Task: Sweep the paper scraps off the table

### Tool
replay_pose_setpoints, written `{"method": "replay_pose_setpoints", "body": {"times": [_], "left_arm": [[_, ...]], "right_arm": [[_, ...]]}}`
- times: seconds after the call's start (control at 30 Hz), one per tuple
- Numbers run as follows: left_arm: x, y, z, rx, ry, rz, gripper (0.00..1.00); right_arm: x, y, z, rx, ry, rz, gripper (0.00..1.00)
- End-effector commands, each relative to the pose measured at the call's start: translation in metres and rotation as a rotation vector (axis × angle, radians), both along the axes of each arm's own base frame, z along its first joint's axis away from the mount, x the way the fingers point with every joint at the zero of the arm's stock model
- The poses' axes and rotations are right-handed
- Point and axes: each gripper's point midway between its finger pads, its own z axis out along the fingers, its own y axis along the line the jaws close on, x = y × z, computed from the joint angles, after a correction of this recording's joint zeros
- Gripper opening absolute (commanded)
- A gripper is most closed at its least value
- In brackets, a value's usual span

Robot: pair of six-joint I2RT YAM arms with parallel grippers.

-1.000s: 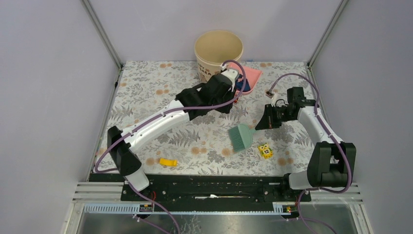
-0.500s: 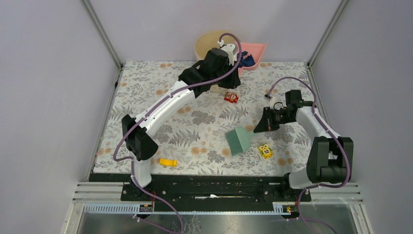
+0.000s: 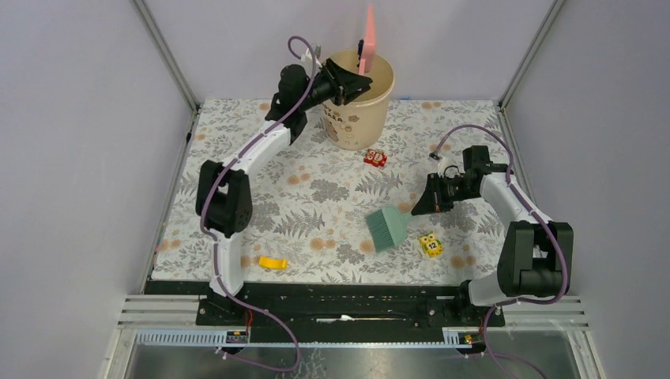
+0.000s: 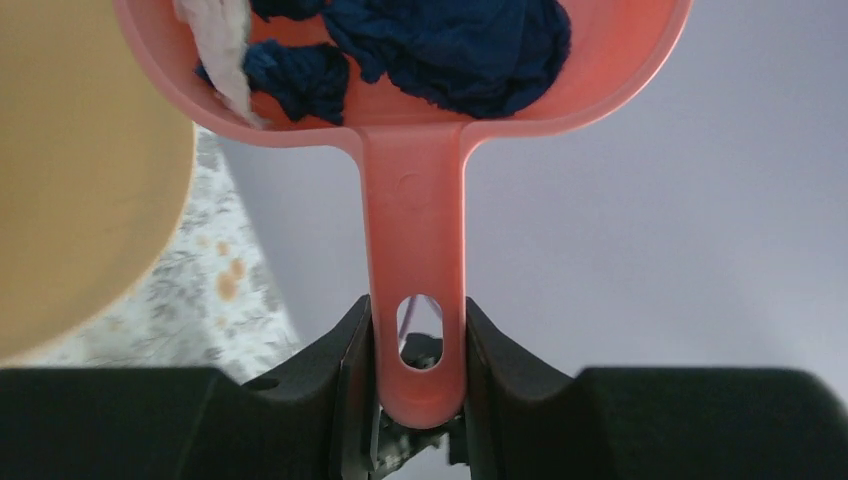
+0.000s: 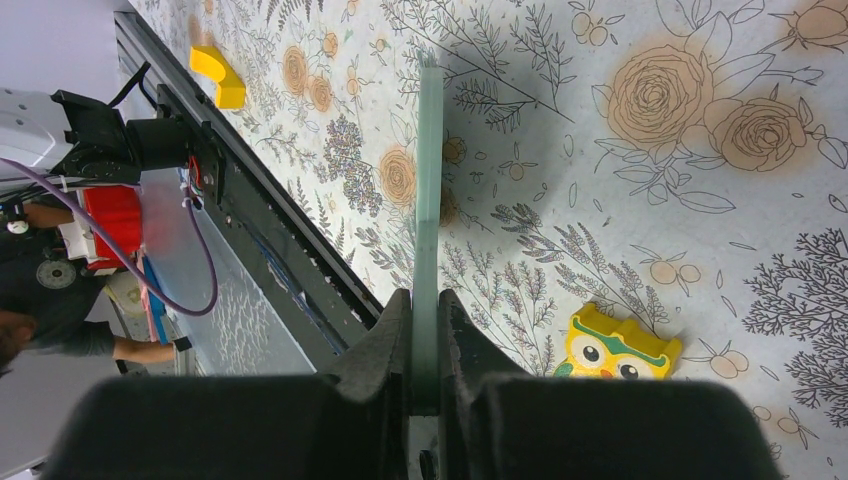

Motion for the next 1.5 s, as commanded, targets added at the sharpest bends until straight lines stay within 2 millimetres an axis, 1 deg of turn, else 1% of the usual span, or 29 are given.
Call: {"method": "replay_pose_setpoints", "body": {"times": [0.0, 0.13, 0.23, 0.33, 0.6, 0.67, 0.77, 0.97, 1.03, 1.13, 1.23, 1.3, 1.33, 1.37, 1.47], "left_arm": [[-0.028, 0.002, 0.044, -0.391, 0.071, -0.243, 0.00], [-0.034, 0.004, 0.035, -0.489, 0.144, -0.282, 0.00], [-0.039, 0.008, 0.037, -0.526, 0.161, -0.300, 0.00], [-0.043, 0.009, 0.040, -0.530, 0.150, -0.312, 0.00], [-0.047, 0.012, 0.037, -0.536, 0.154, -0.316, 0.00], [-0.050, 0.013, 0.040, -0.547, 0.146, -0.325, 0.00], [-0.055, 0.015, 0.050, -0.553, 0.117, -0.344, 0.00], [-0.070, 0.014, 0.064, -0.486, 0.054, -0.359, 0.00], [-0.077, 0.015, 0.064, -0.448, 0.032, -0.356, 0.00], [-0.090, 0.015, 0.056, -0.365, 0.022, -0.354, 0.00], [-0.106, 0.017, 0.043, -0.281, 0.019, -0.365, 0.00], [-0.121, 0.021, 0.040, -0.216, -0.002, -0.375, 0.00], [-0.124, 0.022, 0.031, -0.175, -0.001, -0.375, 0.00], [-0.133, 0.026, 0.033, -0.139, -0.017, -0.366, 0.00], [-0.145, 0.036, 0.010, 0.032, -0.020, -0.302, 0.00]], "right_arm": [[0.001, 0.002, 0.003, 0.027, -0.013, 0.012, 0.00], [0.001, 0.002, 0.003, 0.028, -0.012, 0.013, 0.00], [0.001, 0.002, 0.004, 0.029, -0.014, 0.012, 0.00], [0.001, 0.002, 0.004, 0.030, -0.013, 0.012, 0.00], [0.001, 0.002, 0.003, 0.029, -0.011, 0.011, 0.00], [0.001, 0.002, 0.003, 0.029, -0.011, 0.011, 0.00], [0.002, 0.001, 0.003, 0.027, -0.009, 0.009, 0.00], [0.002, 0.001, 0.002, 0.027, -0.006, 0.009, 0.00], [0.002, 0.001, 0.002, 0.027, -0.006, 0.009, 0.00], [0.002, 0.001, 0.003, 0.031, -0.008, 0.010, 0.00], [0.002, 0.002, 0.003, 0.032, -0.010, 0.012, 0.00], [0.002, 0.001, 0.003, 0.030, -0.013, 0.013, 0.00], [0.002, 0.001, 0.003, 0.026, -0.014, 0.012, 0.00], [0.002, 0.000, 0.003, 0.021, -0.018, 0.015, 0.00], [0.002, -0.001, 0.004, 0.008, -0.028, 0.017, 0.00]]}}
